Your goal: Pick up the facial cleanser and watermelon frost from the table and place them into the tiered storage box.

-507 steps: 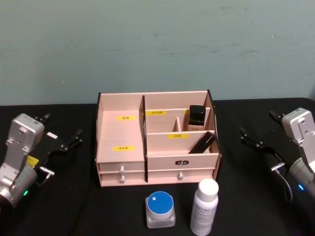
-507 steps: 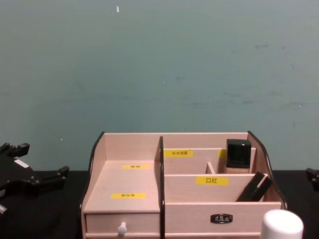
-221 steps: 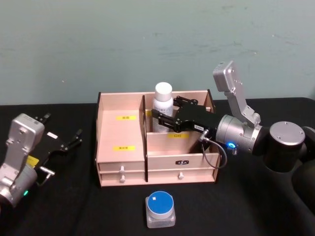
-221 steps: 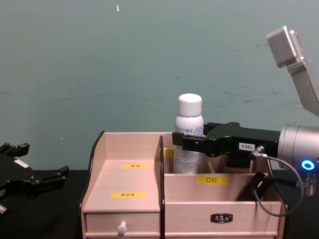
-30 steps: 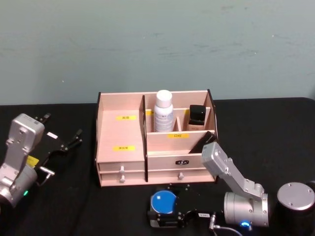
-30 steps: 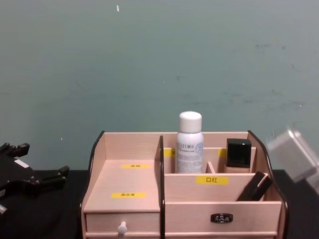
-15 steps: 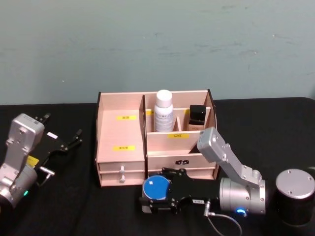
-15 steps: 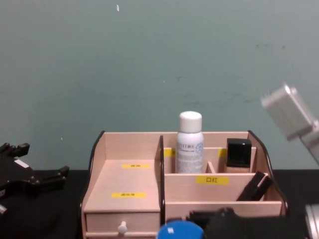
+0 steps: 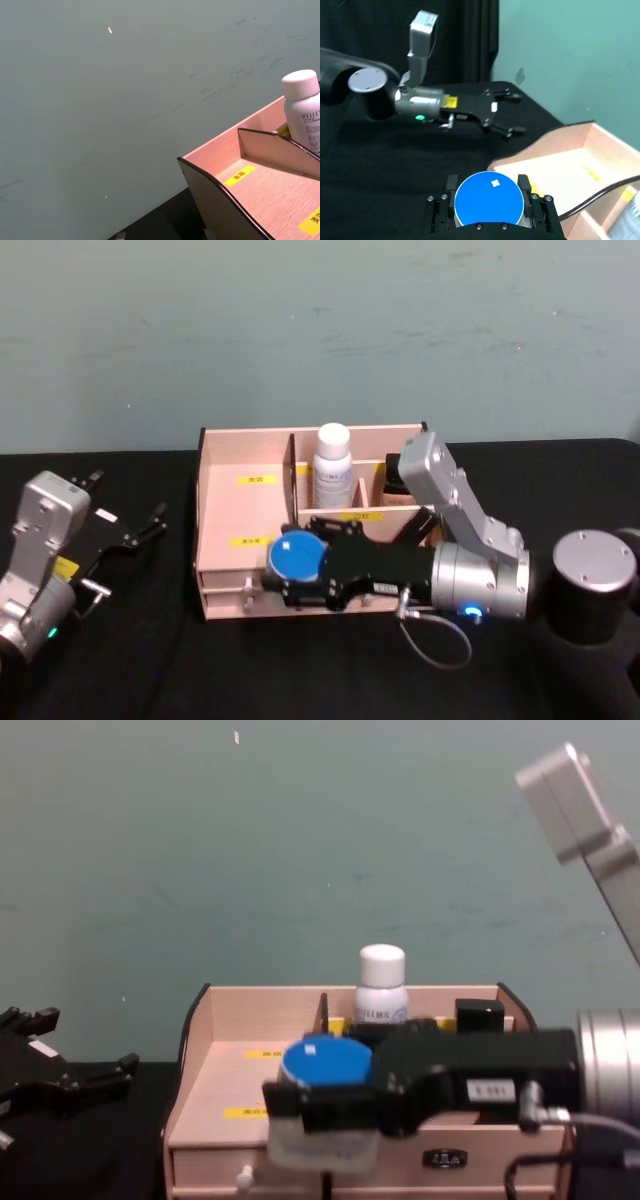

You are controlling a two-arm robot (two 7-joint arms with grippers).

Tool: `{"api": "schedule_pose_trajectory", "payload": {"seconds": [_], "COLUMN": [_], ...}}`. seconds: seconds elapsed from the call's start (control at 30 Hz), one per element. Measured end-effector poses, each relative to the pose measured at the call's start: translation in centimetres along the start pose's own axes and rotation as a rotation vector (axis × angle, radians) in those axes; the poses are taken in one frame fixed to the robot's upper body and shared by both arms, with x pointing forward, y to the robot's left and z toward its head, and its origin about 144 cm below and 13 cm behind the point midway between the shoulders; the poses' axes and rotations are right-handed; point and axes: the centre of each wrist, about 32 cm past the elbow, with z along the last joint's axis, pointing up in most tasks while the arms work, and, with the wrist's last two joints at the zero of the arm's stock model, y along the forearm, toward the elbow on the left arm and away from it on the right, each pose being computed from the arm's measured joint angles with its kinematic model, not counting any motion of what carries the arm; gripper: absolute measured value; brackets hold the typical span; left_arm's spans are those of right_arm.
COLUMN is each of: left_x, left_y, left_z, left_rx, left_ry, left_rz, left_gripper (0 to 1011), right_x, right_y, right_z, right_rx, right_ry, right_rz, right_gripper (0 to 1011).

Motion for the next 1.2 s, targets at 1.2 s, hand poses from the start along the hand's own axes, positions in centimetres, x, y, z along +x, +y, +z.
{"api": "schedule_pose_trajectory", "payload": {"seconds": [1.2], "left_x": [0.0], "left_y": [0.0], "left_z": [0.0], "left_rx": [0.0], "left_ry": [0.0], "left_rz": [0.0], "left_gripper": [1010], "right_x": [4.9], "right_y": [6.7], "right_z": [1.0], "right_rx": [-0.035], "right_ry": [-0.039], "right_rz": [-0.051], "right_gripper": [743]}}
